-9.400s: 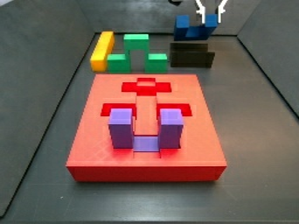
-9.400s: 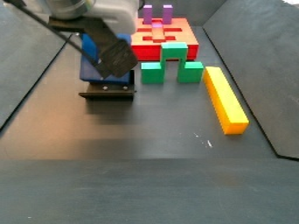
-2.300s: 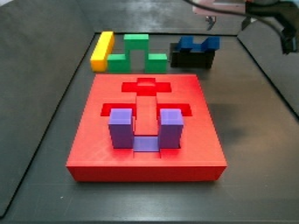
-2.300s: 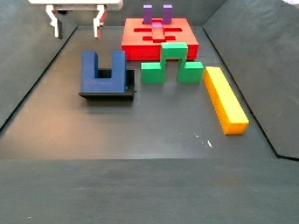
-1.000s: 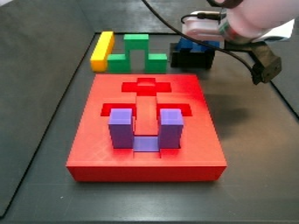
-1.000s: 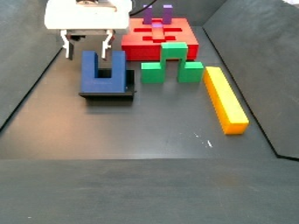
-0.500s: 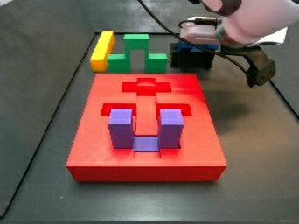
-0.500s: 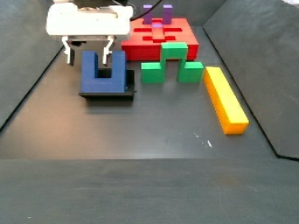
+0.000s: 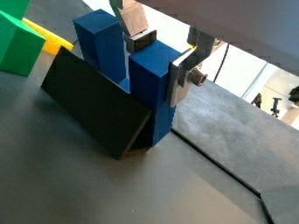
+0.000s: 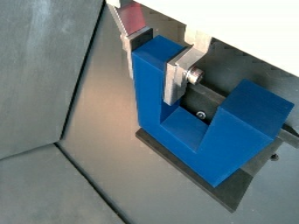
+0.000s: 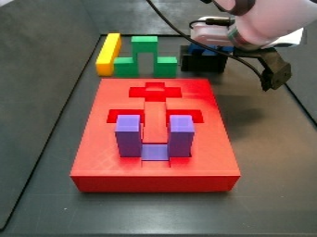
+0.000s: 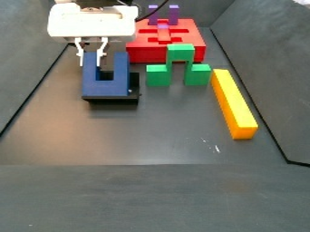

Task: Pick up the blue object. Move up. Place the blue object on the fixture. Regrasp the blue object. Move to above the board. Insert the blue object.
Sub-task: Regrasp the blue object.

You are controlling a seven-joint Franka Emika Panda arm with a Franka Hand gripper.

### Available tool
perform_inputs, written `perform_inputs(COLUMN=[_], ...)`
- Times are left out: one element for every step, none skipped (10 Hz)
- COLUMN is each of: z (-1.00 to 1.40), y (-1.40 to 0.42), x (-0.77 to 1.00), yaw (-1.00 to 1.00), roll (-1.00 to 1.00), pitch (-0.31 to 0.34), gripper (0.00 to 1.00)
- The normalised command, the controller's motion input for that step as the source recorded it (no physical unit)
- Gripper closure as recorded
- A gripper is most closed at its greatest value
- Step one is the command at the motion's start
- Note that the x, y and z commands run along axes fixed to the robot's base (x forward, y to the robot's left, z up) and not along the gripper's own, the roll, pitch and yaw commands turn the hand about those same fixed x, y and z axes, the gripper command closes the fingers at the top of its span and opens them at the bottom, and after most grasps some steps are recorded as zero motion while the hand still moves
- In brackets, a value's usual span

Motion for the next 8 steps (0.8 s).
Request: perform_inputs(z=[0.00,0.00,0.00,0.00,0.00,0.00,0.00,0.00], y=[0.00,0.00,0.00,0.00,0.00,0.00,0.00,0.00], x=[0.00,0.00,0.00,0.00,0.00,0.00,0.00,0.00], yaw=[0.00,0.00,0.00,0.00,0.00,0.00,0.00,0.00], roll=[0.00,0.00,0.00,0.00,0.00,0.00,0.00,0.00], pitch=[0.000,0.000,0.000,0.000,0.000,0.000,0.000,0.000], gripper=[1.00,1.00,1.00,1.00,1.00,1.00,1.00,1.00])
